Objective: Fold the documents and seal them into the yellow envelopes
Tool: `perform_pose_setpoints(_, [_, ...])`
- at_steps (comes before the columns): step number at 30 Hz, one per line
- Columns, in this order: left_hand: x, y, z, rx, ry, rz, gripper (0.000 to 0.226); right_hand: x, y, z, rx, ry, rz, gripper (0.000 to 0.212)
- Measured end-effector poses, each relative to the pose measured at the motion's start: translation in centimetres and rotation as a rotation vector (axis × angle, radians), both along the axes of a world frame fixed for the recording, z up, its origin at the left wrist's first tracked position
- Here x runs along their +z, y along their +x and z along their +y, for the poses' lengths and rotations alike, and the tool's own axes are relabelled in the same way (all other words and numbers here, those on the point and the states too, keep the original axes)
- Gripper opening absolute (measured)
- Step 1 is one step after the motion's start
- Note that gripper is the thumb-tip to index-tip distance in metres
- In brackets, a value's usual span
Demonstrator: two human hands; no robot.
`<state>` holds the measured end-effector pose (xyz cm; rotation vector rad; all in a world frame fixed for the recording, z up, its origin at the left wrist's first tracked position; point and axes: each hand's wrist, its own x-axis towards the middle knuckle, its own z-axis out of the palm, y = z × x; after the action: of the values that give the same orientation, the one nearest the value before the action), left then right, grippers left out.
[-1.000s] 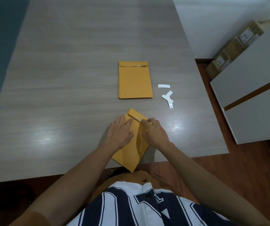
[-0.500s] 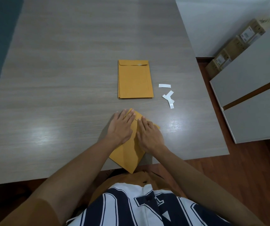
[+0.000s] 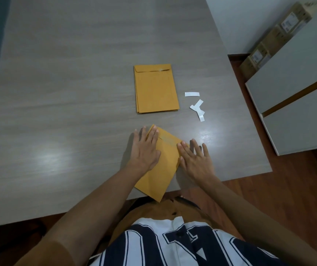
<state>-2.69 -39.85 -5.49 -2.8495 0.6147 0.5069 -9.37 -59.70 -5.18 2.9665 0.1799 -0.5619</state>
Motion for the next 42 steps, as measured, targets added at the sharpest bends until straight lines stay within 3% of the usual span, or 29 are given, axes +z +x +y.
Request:
perform_pose_setpoints(5, [0.6,-0.6,-2.3,0.064,-0.064,0.004,0.077,-0.2,-0.2,0.3,-0.039,0.034,-0.025,0.060])
perform_pose_setpoints(9, [0.1,-1.7,-2.6,-0.179,-0.165,-0.008,0.068,-0.4,-0.4,0.3,-0.042,0.042,-0.026,0.060])
perform_pose_setpoints(13, [-0.6,-0.7,-1.3,-0.212,-0.152,-0.012,0.068,-0.1,-0.2,0.2,-0.037,0.031,-0.053,0.056])
perform_pose_setpoints(20, [-1.0,2.4,3.4,-0.138,-0.102,-0.053,0.058,0.0,-0.2,0.3,-0.019,0.000,-0.062,0.055])
perform_pose_setpoints(29, [-0.9,2.0,3.4,-0.112,-0.119,-0.034,0.058,-0.1,-0.9,0.0,-0.075,0.002,-0.080,0.056])
perform_pose_setpoints(36, [-1.3,2.1,3.8,-0.080,-0.280,0.088,0.056,1.0,1.3,1.2,-0.253,0.077,-0.192,0.042])
perform_pose_setpoints(42, [-0.1,3.1,3.4,0.057,-0.511,-0.031,0.028,1.4,3.7,2.2,-0.385,0.314,-0.272,0.027])
